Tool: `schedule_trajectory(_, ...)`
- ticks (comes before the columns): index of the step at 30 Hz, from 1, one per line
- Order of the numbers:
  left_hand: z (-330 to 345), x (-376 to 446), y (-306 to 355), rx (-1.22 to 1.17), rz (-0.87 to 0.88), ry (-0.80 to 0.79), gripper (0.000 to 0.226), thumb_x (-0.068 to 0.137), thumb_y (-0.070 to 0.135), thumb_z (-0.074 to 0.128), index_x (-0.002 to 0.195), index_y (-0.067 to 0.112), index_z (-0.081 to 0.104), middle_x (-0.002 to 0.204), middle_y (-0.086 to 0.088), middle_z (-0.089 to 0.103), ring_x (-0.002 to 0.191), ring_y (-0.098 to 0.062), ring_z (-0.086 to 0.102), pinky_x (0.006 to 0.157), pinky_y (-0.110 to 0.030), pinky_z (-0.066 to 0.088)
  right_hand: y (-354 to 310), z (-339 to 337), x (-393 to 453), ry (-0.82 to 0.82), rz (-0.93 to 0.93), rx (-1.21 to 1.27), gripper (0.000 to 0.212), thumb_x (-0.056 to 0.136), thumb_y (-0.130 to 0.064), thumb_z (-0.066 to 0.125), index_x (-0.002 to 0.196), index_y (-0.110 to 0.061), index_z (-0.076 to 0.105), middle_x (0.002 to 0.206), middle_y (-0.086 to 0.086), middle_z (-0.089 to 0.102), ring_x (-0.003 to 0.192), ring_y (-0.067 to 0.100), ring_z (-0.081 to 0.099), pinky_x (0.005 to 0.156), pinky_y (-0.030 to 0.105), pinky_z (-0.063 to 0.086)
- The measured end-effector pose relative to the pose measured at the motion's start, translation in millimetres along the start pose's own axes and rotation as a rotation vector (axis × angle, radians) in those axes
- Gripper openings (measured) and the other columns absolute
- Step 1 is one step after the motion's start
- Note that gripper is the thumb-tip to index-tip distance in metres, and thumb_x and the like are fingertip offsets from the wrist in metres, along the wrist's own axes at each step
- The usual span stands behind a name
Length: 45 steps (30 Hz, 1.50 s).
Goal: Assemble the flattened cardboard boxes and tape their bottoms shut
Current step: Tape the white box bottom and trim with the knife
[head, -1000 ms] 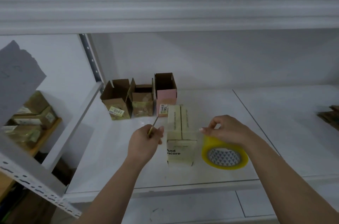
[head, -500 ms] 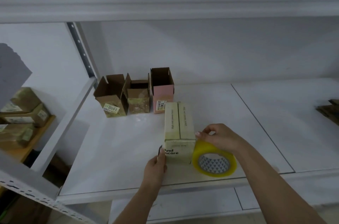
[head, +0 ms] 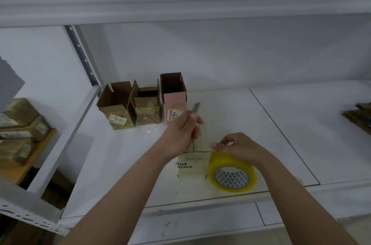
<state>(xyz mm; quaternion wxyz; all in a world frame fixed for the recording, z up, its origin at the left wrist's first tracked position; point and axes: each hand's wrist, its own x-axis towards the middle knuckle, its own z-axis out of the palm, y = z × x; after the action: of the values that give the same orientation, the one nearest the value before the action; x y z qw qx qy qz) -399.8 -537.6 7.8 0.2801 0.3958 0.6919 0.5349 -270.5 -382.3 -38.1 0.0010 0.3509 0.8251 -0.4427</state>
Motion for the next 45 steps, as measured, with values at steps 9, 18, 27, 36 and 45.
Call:
schedule_trajectory(9,28,14,-14,0.154,-0.091,-0.1,0.041,0.106,0.028,0.034,0.076,0.011,0.057,0.057,-0.003,0.06,0.041,-0.012,0.045,0.042,-0.019,0.039,15,-17,-12,-0.213,-0.013,0.281,0.018,0.092,-0.029,0.064,0.108,-0.024,0.069,0.111,0.002,0.068,0.096,0.017,0.065,0.077,0.024,0.052)
schedule_trajectory(18,27,9,-14,0.222,-0.086,-0.111,0.041,0.106,0.028,0.032,0.077,0.01,0.054,0.058,-0.002,0.062,0.044,-0.012,0.049,0.051,-0.023,0.043,23,-13,-2,-0.086,-0.083,-0.018,0.021,0.086,-0.043,0.069,0.098,-0.026,0.069,0.108,-0.01,0.065,0.097,0.01,0.062,0.084,0.025,0.049)
schedule_trajectory(27,26,10,30,0.628,-0.236,-0.464,0.038,0.1,0.027,0.039,0.073,0.01,0.06,0.065,0.001,0.058,0.062,-0.013,0.056,0.069,-0.025,0.044,22,-28,-20,-0.114,-0.083,0.143,0.015,0.092,-0.032,0.065,0.099,-0.03,0.078,0.1,-0.013,0.073,0.098,0.006,0.066,0.088,0.02,0.05)
schedule_trajectory(36,58,28,35,1.143,-0.323,-0.54,0.024,0.091,0.013,0.055,0.068,0.007,0.06,0.077,-0.009,0.057,0.068,-0.023,0.055,0.066,-0.03,0.045,5,-29,-30,0.086,-0.057,-0.307,0.023,0.091,-0.047,0.058,0.107,-0.04,0.072,0.117,-0.016,0.066,0.108,0.012,0.06,0.087,0.029,0.044)
schedule_trajectory(45,28,19,29,0.591,-0.344,-0.473,0.031,0.099,0.023,0.043,0.072,0.011,0.054,0.073,-0.005,0.054,0.064,-0.016,0.05,0.064,-0.025,0.047,39,-33,-32,0.089,0.03,-0.087,0.015,0.087,-0.041,0.064,0.084,-0.035,0.078,0.097,-0.016,0.072,0.096,0.009,0.064,0.094,0.037,0.05)
